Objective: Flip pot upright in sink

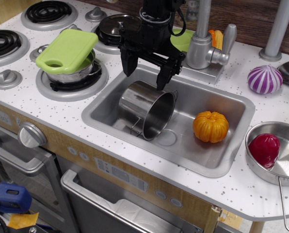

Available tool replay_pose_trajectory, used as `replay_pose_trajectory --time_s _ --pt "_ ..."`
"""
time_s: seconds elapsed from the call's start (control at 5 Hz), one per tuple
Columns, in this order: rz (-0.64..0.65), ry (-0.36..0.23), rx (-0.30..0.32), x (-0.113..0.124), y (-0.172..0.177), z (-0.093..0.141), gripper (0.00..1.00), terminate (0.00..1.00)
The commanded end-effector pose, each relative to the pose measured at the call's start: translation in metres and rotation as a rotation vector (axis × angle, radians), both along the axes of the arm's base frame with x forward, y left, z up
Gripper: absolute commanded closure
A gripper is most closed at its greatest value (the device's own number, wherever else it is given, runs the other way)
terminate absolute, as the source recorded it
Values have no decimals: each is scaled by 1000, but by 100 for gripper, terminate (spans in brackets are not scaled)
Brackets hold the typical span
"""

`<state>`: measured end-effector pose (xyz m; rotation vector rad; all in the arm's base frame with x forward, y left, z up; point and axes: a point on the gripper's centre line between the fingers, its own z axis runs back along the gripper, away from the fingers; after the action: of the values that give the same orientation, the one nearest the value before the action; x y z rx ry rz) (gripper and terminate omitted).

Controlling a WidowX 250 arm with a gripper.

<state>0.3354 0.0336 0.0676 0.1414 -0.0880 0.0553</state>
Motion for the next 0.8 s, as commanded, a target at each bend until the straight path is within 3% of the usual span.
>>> replay_pose_trajectory --time_s 0.0,0.4,0.6 --pt "0 0 0 0 0 0 0 0" --pt "-29 -36 131 8 -23 -3 0 0" --pt "-49 -108 181 7 -27 -21 0 0"
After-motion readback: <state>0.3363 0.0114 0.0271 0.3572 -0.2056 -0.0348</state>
